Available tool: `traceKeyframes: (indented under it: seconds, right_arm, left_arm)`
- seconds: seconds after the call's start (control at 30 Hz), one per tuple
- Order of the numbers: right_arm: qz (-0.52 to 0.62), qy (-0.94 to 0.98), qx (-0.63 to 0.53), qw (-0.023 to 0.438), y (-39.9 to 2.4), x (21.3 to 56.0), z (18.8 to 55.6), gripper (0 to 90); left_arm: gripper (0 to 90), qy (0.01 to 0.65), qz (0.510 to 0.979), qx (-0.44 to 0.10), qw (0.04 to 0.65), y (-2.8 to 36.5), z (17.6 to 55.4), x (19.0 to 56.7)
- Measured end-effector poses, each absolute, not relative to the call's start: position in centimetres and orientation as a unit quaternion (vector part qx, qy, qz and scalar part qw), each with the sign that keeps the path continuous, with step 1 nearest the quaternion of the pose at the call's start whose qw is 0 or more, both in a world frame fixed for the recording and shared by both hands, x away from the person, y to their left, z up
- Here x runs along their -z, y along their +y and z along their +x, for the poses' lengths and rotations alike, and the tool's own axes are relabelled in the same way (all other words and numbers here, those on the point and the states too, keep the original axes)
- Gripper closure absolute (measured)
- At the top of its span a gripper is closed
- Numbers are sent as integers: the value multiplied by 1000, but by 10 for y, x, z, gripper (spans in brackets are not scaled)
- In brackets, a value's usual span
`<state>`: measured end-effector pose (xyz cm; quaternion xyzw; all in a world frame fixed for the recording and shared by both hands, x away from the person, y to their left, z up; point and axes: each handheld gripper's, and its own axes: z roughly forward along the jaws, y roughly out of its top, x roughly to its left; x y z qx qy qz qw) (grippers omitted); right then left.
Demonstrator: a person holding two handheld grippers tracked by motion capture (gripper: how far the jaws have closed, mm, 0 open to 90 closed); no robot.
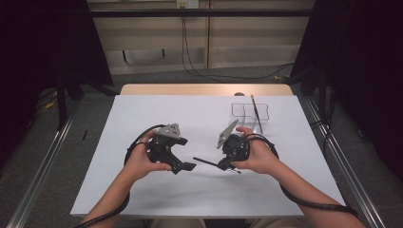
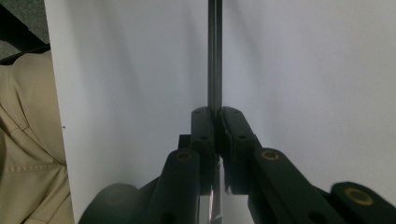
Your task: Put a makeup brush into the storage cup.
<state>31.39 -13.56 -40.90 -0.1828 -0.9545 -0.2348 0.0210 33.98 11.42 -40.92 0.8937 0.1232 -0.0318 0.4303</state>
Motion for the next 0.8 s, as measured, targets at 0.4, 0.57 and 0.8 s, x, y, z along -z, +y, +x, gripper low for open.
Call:
traceKeyframes:
  seconds: [0.4, 0.57, 0.8]
  right_arm:
    - [-178, -955, 236, 19, -136, 409, 316, 844]
    - [-175, -956, 235, 20, -135, 408, 316, 844]
    - [-164, -957, 237, 18, -132, 405, 316, 844]
  left_arm:
    - [295, 83, 902, 29, 423, 107, 345, 405]
    - [353, 67, 907, 33, 414, 104, 345, 405]
    - [470, 56, 924, 33, 376, 96, 344, 401]
